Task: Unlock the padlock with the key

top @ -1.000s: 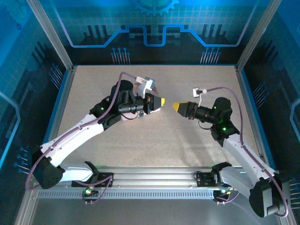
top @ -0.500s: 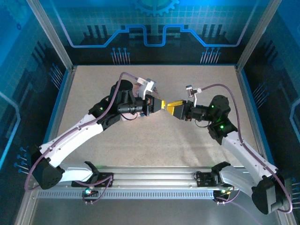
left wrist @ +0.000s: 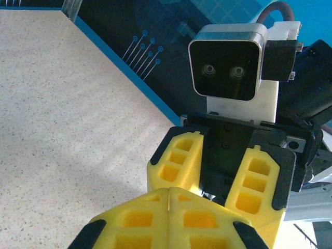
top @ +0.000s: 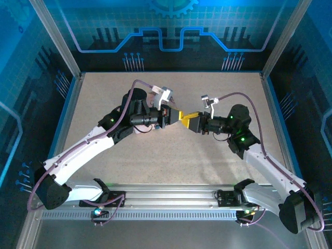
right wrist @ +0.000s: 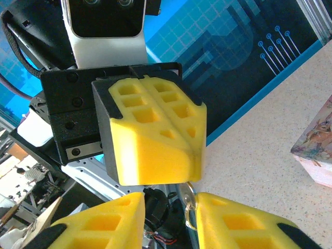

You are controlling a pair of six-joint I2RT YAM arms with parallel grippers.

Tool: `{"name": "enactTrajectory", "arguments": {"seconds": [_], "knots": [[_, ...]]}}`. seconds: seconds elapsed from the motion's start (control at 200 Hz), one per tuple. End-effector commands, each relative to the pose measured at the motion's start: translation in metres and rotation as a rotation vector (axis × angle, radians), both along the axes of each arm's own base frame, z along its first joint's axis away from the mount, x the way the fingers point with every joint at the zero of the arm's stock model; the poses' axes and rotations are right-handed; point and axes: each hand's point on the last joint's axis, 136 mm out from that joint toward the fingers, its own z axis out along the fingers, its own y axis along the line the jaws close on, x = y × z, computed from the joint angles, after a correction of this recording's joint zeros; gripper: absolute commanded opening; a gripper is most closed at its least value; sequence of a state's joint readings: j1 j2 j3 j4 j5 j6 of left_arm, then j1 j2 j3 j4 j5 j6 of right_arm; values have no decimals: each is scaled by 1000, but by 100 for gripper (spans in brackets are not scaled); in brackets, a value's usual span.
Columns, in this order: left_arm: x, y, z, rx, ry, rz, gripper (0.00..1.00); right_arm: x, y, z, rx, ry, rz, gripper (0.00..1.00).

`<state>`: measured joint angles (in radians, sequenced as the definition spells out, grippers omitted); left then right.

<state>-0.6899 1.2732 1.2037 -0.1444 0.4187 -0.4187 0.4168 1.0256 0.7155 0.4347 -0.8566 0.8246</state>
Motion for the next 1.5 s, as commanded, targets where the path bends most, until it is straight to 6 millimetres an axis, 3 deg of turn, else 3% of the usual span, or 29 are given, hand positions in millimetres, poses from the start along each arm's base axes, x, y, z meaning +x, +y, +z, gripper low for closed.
{"name": "enactTrajectory", "arguments": {"seconds": [0.0, 0.64, 0.73, 0.87, 1.055, 1.301, 1.436, 1.491], "knots": [[-4, 2, 17, -43, -34, -17, 0, -5, 5, 16, 12, -52, 28, 28], [-4, 3, 17, -41, -40, -11, 0, -2, 4, 14, -9, -40, 2, 2], [-4, 4, 18, -41, -44, -8, 11, -2, 3, 12, -21, -41, -5, 1], [0, 9, 19, -37, -51, 26, 39, -3, 1, 8, -50, -44, -22, 0], [19, 26, 14, 1, -51, 140, 67, -5, -5, -9, -124, -12, -50, 0], [60, 62, -18, 161, -41, 378, 83, -12, -21, -38, -260, 35, -120, 0], [85, 81, -40, 252, -37, 490, 98, -15, -32, -51, -310, 71, -162, 0], [96, 87, -49, 289, -33, 530, 99, -16, -36, -57, -334, 88, -178, 0]]}}
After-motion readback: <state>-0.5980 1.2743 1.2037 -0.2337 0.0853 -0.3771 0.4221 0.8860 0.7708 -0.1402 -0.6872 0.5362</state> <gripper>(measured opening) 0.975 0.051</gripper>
